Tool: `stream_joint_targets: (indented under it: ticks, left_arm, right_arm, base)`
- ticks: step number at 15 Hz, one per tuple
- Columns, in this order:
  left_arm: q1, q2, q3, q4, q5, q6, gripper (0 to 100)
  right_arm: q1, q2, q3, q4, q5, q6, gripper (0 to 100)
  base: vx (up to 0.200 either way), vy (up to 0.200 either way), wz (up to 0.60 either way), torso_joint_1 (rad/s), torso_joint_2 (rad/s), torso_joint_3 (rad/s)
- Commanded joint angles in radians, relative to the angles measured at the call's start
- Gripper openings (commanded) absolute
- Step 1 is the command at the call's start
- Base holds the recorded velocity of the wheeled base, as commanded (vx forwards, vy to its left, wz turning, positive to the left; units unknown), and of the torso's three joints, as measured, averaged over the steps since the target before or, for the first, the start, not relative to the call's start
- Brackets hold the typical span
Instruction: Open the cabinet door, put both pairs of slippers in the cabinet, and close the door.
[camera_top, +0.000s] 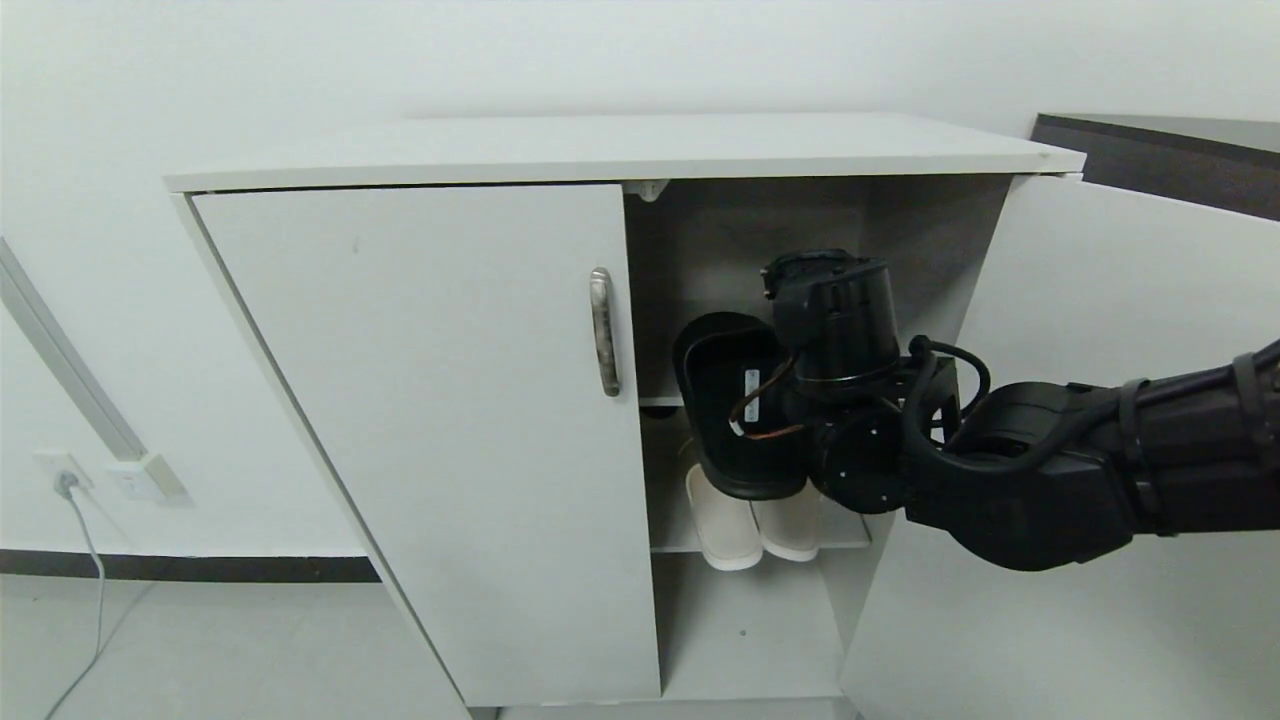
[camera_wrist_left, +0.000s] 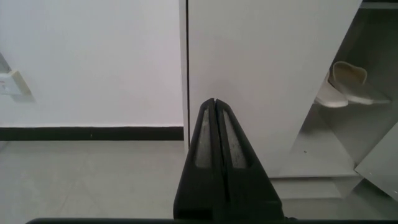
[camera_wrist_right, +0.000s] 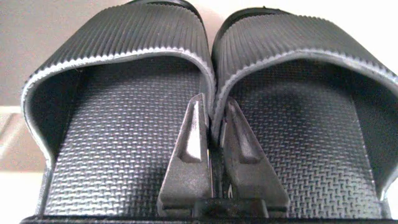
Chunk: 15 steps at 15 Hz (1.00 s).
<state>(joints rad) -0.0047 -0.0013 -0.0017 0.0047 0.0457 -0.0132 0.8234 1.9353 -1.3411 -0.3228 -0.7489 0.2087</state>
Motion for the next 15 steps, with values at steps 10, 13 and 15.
stream_joint_targets:
  ticks: [10, 13, 15]
  left_arm:
    - [0.000, 0.001, 0.000, 0.000, 0.002, -0.001, 0]
    - [0.000, 0.001, 0.000, 0.000, 0.000, -0.001, 0]
    - [-0.001, 0.001, 0.000, 0.000, 0.000, -0.002, 0]
  right_arm:
    - [-0.116, 0.145, -0.247, 0.070, 0.102, -0.058, 0]
    - [-0.135, 0.185, -0.337, 0.116, 0.106, -0.058, 0]
    - [-0.139, 0.206, -0.371, 0.122, 0.108, -0.060, 0]
  base:
    - [0.000, 0.000, 0.00, 0.000, 0.00, 0.000]
    - [0.000, 0.000, 0.00, 0.000, 0.00, 0.000]
    - [0.000, 0.000, 0.00, 0.000, 0.00, 0.000]
